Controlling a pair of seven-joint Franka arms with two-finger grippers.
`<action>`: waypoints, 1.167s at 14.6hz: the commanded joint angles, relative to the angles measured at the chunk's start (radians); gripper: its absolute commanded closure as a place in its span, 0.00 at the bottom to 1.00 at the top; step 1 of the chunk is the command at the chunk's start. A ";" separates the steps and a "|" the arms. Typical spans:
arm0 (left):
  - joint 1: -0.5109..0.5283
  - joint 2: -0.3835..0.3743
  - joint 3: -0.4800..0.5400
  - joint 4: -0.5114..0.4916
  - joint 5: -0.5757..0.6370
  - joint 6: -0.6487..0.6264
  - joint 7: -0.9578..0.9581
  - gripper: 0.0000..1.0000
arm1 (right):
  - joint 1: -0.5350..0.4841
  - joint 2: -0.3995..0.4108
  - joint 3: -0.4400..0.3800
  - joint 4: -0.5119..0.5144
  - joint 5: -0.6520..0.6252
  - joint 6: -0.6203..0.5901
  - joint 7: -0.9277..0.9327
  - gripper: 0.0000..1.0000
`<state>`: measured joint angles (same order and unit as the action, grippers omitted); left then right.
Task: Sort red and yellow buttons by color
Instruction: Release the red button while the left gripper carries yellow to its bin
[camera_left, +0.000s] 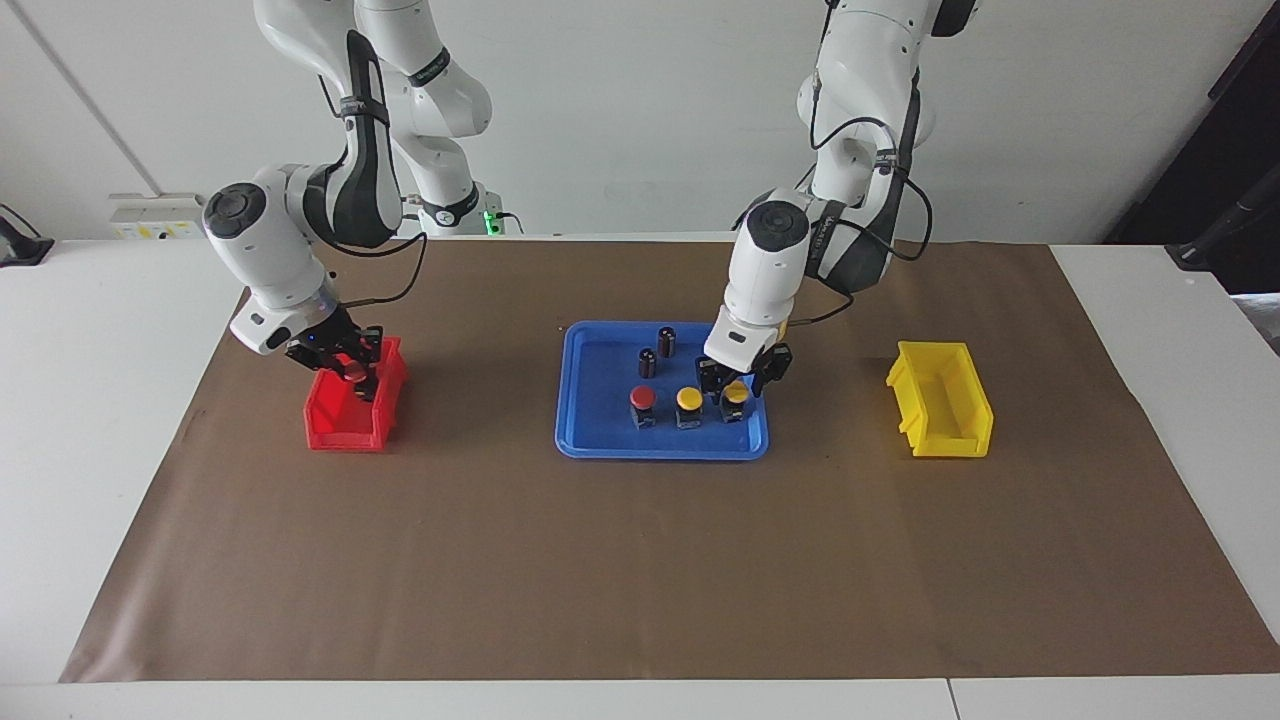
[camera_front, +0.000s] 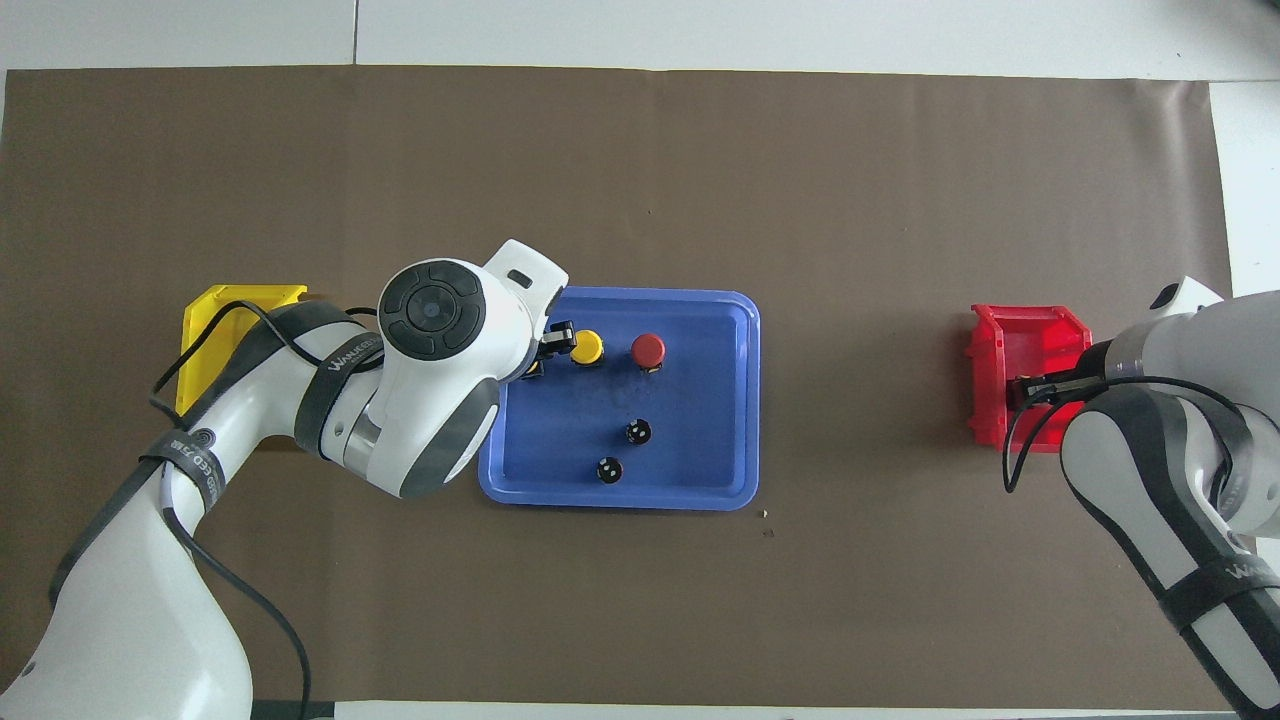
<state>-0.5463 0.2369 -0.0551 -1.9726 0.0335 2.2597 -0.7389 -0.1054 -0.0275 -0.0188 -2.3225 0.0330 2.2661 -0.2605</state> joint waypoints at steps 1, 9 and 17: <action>-0.014 -0.005 0.023 0.014 0.028 -0.025 -0.040 0.99 | -0.016 -0.043 0.010 -0.063 -0.001 0.056 -0.020 0.76; 0.187 -0.154 0.029 0.187 0.026 -0.425 0.318 0.99 | 0.018 -0.002 0.017 0.248 -0.002 -0.213 -0.003 0.01; 0.555 -0.263 0.029 -0.070 0.005 -0.264 0.826 0.99 | 0.570 0.302 0.019 0.716 -0.007 -0.280 0.870 0.01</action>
<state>-0.0154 0.0482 -0.0119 -1.8954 0.0470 1.8955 0.0523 0.3807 0.1319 0.0074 -1.7406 0.0327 1.9698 0.4405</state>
